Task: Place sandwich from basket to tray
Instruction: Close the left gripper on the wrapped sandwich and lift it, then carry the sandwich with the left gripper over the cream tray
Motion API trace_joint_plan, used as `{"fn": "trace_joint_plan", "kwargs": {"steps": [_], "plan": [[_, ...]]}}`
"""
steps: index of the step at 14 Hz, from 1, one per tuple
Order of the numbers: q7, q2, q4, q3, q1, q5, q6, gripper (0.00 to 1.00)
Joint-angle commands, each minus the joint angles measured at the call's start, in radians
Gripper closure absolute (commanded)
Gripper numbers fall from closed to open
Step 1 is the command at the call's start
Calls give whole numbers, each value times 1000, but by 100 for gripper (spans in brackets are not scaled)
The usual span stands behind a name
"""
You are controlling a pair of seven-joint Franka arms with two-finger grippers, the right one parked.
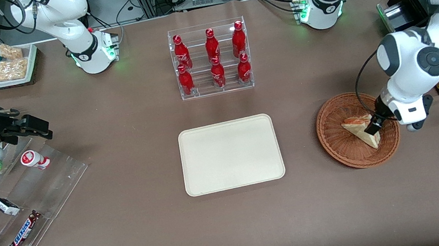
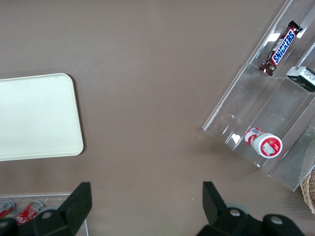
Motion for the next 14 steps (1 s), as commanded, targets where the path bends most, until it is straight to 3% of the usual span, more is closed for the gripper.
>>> {"fn": "trace_joint_plan", "kwargs": {"steps": [1,2,4,5,7,10,14], "plan": [[-82,55,16,-2,-2,10,22,0],[-84,66,20,-3,-2,10,22,13],[-91,63,20,-5,-5,10,13,79],[-81,57,22,-8,-7,11,10,92],[-44,37,54,-13,-33,11,-57,100],[68,46,195,-16,-100,7,-237,100],[161,178,403,-37,-259,1,-235,99]]}}
